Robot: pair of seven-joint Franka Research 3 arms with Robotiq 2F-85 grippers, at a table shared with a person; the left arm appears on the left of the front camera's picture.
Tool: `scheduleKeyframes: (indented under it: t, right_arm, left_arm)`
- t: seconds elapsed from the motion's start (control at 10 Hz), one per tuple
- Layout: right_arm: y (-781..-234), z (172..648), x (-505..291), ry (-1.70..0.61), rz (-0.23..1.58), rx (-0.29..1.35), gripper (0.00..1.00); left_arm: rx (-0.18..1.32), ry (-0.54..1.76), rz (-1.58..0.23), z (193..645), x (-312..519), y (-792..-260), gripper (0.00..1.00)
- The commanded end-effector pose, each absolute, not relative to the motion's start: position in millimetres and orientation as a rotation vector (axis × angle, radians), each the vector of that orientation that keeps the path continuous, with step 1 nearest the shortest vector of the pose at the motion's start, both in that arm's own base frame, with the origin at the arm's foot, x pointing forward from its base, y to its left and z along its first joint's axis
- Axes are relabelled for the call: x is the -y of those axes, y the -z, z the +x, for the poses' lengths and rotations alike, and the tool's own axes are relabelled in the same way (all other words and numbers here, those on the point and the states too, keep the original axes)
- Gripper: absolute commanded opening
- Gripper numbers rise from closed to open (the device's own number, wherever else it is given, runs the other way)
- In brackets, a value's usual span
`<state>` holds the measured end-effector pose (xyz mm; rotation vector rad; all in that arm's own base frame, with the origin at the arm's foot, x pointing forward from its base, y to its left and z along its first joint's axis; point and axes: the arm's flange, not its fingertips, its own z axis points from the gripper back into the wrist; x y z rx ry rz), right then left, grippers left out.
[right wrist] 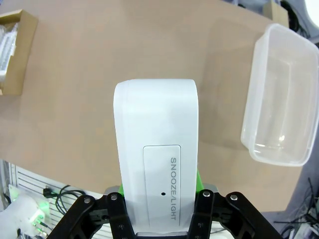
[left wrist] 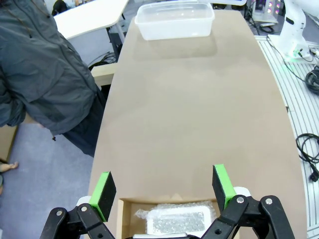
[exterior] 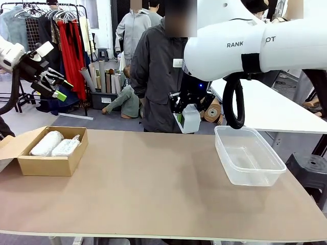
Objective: Separate and place wrapped and unwrapped clocks.
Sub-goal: If the picked Digital clock is wrapped, place it in the Package Box ; if not, place it in the Organizing box.
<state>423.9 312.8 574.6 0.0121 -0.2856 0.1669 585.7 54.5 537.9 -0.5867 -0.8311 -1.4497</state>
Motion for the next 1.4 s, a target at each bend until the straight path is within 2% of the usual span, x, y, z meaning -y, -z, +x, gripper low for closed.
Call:
scheduleKeyframes:
  t: [0.0, 0.6, 1.0, 1.3]
  right_arm:
    - [-577, 423, -311, -0.168, 0.014, 0.288, 0.0]
    - [-592, 423, -307, -0.189, 0.056, 0.229, 0.0]
    - [-634, 417, -254, -0.129, 0.118, 0.262, 0.0]
    - [-635, 420, -198, -0.071, 0.135, 0.265, 0.0]
  left_arm:
    - [0.835, 1.461, -0.577, 584, -54, -537, 1.0]
    - [0.835, 1.461, -0.577, 584, -54, -537, 1.0]
    - [0.835, 1.461, -0.577, 584, -54, -537, 1.0]
    - [0.835, 1.461, -0.577, 584, -54, -537, 1.0]
